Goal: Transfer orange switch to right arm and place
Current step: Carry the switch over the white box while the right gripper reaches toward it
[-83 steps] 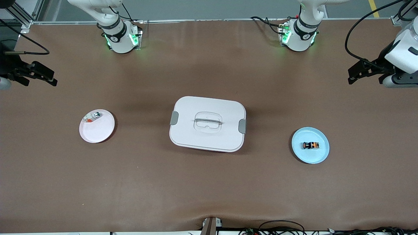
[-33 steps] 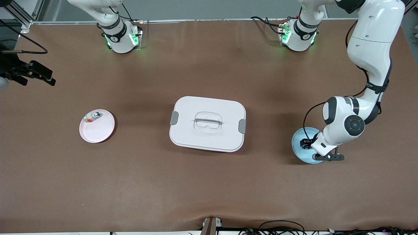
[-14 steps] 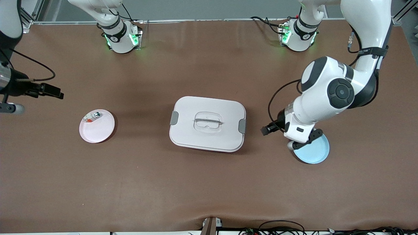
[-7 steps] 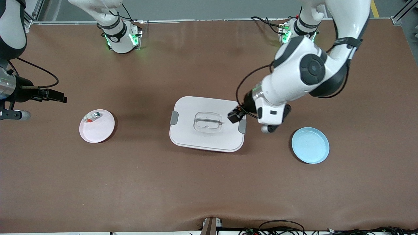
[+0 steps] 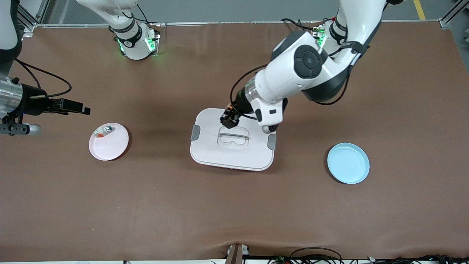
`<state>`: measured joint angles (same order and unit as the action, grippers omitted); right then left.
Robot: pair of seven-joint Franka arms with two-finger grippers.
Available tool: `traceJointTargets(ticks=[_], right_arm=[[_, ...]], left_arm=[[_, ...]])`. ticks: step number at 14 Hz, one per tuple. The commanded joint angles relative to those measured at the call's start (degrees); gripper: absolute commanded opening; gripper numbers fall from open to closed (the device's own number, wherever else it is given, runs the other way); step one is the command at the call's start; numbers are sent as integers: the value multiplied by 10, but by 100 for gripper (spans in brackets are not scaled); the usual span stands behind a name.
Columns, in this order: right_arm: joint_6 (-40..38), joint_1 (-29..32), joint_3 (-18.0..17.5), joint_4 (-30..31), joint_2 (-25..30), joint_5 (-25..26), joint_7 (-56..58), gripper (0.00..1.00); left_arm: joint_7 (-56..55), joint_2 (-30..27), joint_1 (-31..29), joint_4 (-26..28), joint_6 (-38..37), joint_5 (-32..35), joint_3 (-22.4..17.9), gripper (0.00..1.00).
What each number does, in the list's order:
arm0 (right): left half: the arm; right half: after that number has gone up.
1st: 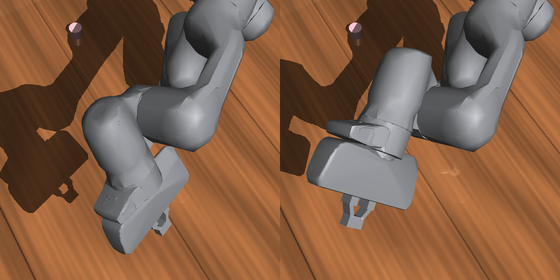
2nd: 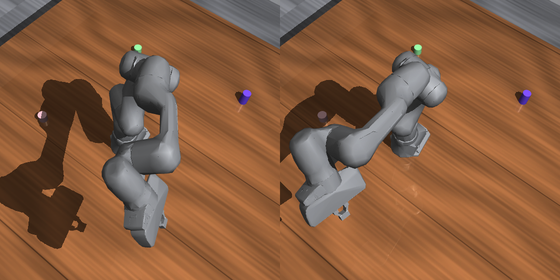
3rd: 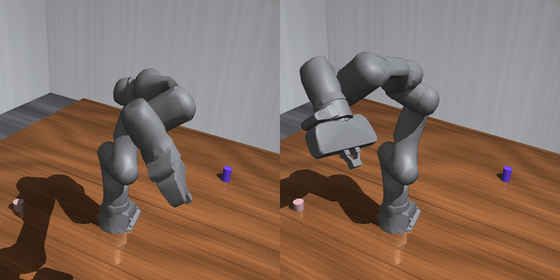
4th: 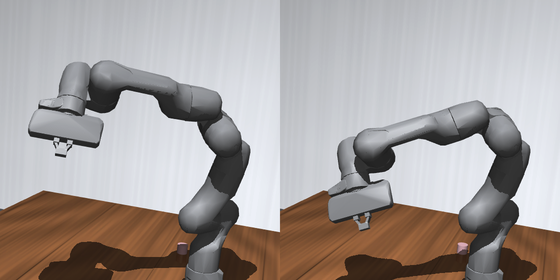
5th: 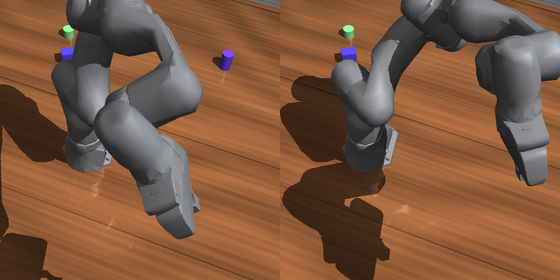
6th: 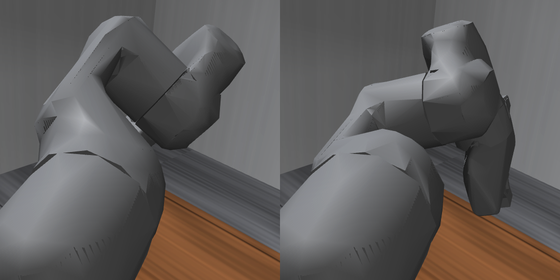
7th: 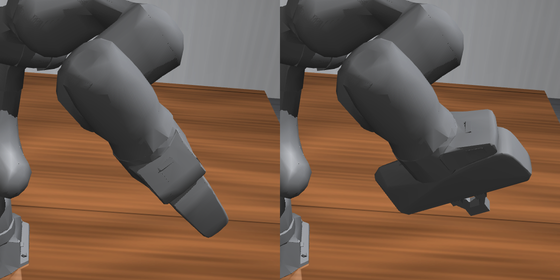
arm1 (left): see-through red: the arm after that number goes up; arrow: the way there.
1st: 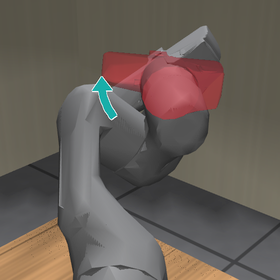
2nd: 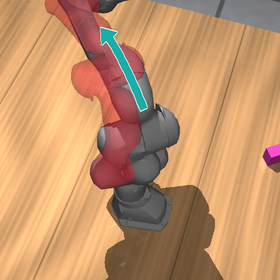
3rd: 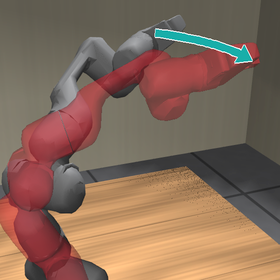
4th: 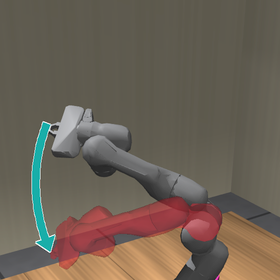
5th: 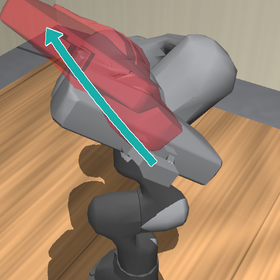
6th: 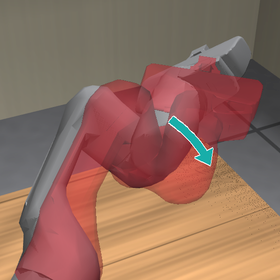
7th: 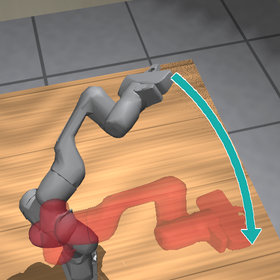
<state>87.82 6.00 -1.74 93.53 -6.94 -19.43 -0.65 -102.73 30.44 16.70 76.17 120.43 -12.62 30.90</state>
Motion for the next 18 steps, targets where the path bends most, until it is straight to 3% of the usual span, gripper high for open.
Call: traceJointTargets(ticks=[1, 7, 11, 18], right_arm=[[18, 7, -7, 39, 16, -56, -1, 100], [86, -8, -11, 178, 111, -203, -1, 100], [147, -60, -11, 243, 165, -264, 3, 100], [363, -193, -11, 332, 199, -324, -13, 100]], left_arm=[[-47, 13, 29, -20, 20, -20, -1, 0], [-80, 60, 69, -42, 118, -48, -1, 0], [-123, 87, 77, -64, 146, -73, -1, 0], [-140, 88, 95, -64, 146, -73, -3, 0]])
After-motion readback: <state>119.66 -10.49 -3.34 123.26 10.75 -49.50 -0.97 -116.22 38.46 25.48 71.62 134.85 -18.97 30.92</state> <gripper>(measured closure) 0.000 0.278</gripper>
